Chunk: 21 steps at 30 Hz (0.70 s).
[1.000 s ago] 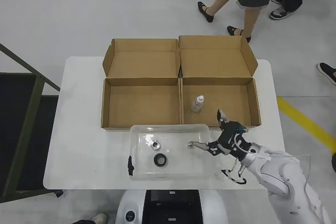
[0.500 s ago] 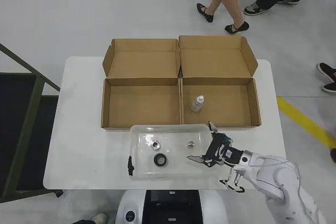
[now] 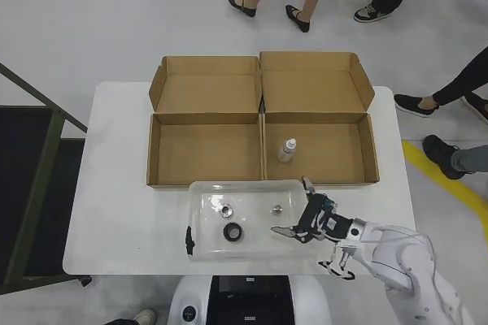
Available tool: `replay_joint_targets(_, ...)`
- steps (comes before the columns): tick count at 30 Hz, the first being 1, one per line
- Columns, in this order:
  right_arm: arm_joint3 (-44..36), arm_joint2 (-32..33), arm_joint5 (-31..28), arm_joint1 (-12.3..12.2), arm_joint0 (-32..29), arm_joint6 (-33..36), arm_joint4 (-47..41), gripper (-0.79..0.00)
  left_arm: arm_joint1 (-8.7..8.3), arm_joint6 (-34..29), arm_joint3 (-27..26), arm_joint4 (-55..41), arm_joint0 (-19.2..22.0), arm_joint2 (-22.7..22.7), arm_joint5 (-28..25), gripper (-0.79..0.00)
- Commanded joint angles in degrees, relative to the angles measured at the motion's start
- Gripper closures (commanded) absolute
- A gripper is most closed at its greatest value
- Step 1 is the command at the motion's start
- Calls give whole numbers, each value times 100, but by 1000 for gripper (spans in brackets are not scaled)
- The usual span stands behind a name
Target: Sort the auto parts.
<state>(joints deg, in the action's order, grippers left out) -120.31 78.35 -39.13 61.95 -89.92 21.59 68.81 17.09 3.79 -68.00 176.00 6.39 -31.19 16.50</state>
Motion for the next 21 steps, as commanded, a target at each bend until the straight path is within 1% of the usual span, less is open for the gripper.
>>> replay_joint_targets(1,-113,-57,-136,-12,64,207,-30,-785,0,0,0,0,0,0,0,-785)
replay_joint_targets(6,-272,-322,-380,-33,354,1045,-414,-785,0,0,0,0,0,0,0,-785)
replay_joint_targets(13,-216,-722,-234,-32,924,2078,-985,-785,0,0,0,0,0,0,0,-785)
replay_joint_targets(18,-225,-896,-190,-53,1158,2654,-932,-785,0,0,0,0,0,0,0,-785)
replay_joint_targets(21,-237,-979,-171,-66,1205,2794,-813,-785,0,0,0,0,0,0,0,-785)
